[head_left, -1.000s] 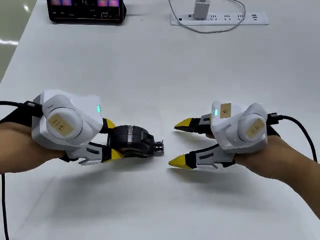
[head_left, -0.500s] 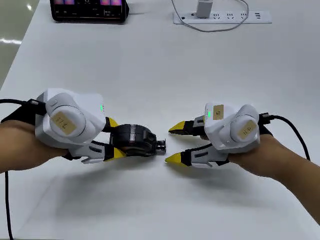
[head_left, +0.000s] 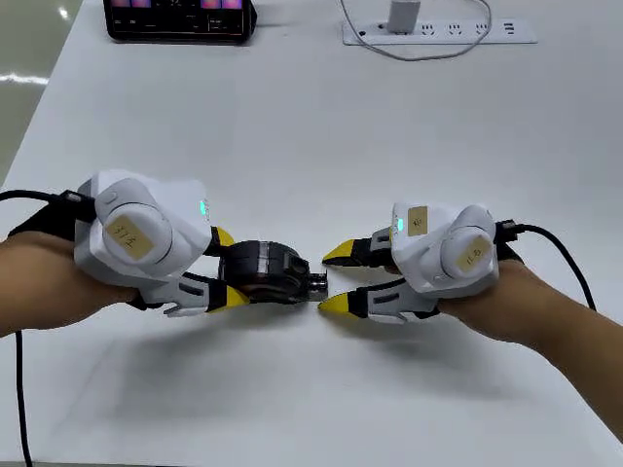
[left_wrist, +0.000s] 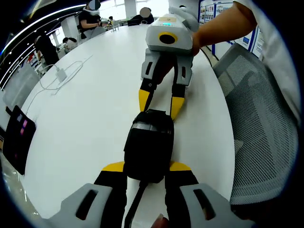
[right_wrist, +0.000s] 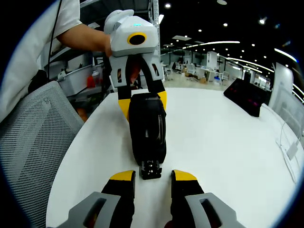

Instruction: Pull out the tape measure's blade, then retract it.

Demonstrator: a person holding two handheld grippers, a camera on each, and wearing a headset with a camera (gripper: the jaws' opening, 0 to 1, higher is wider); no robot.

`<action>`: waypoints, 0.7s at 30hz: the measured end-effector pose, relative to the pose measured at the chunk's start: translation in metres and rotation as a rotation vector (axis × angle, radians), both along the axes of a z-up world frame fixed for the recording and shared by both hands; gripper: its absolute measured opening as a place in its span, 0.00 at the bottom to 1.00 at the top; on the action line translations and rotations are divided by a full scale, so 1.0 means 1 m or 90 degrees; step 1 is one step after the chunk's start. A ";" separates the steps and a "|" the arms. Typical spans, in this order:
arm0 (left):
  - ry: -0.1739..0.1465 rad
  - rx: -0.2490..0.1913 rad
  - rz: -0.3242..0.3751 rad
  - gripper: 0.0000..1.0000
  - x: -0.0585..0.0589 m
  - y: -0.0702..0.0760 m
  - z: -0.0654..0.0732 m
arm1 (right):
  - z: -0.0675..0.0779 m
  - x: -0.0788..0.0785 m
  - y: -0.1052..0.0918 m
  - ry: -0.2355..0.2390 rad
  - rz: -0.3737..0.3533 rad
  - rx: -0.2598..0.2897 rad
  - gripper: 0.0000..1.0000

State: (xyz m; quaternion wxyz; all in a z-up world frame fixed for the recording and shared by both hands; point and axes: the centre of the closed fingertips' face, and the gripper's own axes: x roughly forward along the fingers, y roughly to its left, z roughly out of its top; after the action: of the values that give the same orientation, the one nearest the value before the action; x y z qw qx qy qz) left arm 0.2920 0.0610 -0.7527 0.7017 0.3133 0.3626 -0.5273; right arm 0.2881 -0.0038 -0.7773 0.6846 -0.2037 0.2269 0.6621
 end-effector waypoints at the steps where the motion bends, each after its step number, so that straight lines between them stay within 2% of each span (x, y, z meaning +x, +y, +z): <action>1: 0.000 0.000 0.000 0.25 0.000 0.000 0.000 | 0.000 0.000 0.001 -0.002 0.001 0.001 0.26; 5: -0.001 0.000 -0.001 0.25 0.000 0.000 0.000 | 0.000 0.002 0.003 -0.012 0.005 0.004 0.22; 21: -0.002 0.003 -0.002 0.25 0.000 0.000 0.000 | -0.002 -0.001 0.007 -0.010 0.024 0.010 0.14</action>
State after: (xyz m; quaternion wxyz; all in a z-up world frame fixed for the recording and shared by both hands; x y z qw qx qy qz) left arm 0.2925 0.0613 -0.7531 0.7006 0.3160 0.3621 -0.5274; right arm 0.2874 0.0033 -0.7792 0.6754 -0.2079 0.2125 0.6749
